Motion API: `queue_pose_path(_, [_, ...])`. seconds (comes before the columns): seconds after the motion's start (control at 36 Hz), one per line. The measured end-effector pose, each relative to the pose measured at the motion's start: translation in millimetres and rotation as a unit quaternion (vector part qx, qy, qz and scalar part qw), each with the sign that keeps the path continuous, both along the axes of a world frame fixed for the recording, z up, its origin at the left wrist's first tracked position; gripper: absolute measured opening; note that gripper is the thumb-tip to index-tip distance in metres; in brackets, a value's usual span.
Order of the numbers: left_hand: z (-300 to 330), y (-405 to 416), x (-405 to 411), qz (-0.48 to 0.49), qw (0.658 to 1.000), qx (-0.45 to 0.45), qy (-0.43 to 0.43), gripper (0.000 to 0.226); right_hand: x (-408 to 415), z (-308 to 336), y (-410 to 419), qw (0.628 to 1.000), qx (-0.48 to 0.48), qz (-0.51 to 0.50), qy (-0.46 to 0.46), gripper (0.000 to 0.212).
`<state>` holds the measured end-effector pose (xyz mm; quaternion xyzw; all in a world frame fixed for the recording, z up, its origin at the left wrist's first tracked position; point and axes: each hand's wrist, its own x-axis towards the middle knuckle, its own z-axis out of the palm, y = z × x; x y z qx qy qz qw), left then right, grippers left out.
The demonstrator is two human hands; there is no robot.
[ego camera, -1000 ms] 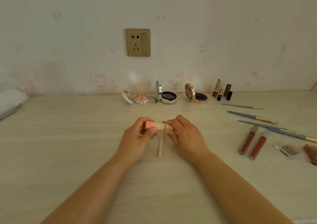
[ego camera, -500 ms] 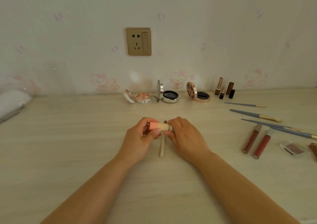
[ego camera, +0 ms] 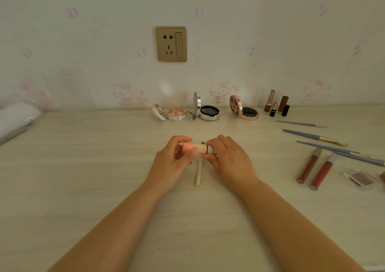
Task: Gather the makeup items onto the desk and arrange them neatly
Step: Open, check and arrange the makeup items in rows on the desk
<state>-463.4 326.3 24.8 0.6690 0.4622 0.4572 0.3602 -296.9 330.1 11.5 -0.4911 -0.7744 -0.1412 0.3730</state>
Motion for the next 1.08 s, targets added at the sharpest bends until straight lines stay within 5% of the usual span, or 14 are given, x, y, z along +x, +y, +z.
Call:
queue_pose_path(0.14, [-0.7,2.1,-4.8,0.004,1.0,0.021,0.013,0.03,2.1,0.3,-0.9,0.998,-0.051,0.012,0.033,0.038])
queue_pose_path(0.44, [-0.6,3.2,-2.5,0.011,0.999,-0.013,-0.034,0.001,5.1,9.2,-7.6,0.994,-0.084,0.035,0.065,0.032])
queue_pose_path(0.53, [0.2,2.6,-2.1,0.021,0.999,-0.015,-0.038,0.013,5.7,10.3,-9.7,0.989,-0.109,0.042,0.095,0.025])
queue_pose_path(0.64, [0.6,2.4,-2.2,0.03,0.999,-0.018,-0.037,0.01,4.3,10.7,-10.0,0.98,-0.151,0.036,0.124,0.038])
queue_pose_path(0.81, [-1.1,4.1,-3.3,0.037,0.999,-0.02,-0.034,0.005,4.1,10.2,-10.9,0.983,-0.151,0.025,0.098,0.024])
queue_pose_path(1.08, [-0.6,4.9,-3.2,0.037,0.998,-0.023,-0.046,0.004,5.6,10.7,-11.6,0.977,-0.183,0.021,0.11,0.03])
